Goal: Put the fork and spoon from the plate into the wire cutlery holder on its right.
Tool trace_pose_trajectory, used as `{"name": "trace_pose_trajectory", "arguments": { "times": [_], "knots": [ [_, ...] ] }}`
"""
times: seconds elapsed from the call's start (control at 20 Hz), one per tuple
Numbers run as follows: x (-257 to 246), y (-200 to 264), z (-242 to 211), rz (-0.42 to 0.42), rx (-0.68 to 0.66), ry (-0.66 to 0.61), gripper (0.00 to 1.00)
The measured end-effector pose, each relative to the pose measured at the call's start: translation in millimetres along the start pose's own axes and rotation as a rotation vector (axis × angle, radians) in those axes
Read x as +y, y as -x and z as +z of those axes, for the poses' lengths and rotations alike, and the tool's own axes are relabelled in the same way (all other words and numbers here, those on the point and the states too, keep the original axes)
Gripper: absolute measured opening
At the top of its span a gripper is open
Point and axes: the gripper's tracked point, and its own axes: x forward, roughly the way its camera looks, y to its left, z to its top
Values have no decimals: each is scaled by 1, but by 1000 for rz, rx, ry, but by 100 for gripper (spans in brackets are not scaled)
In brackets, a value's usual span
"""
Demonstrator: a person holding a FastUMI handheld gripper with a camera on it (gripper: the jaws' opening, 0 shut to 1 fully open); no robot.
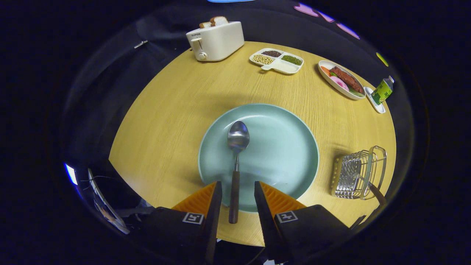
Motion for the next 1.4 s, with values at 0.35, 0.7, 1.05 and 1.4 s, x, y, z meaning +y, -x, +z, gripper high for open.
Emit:
{"name": "trace_pose_trajectory", "arguments": {
  "times": [0.35,0.7,1.05,1.4],
  "knots": [
    [-2,-27,-3,-42,50,17,47],
    [-8,-22,1,-17,76,-25,8],
    [-25,38,23,43,14,-44,8],
    [-99,146,32,50,25,-10,8]
  ]
}}
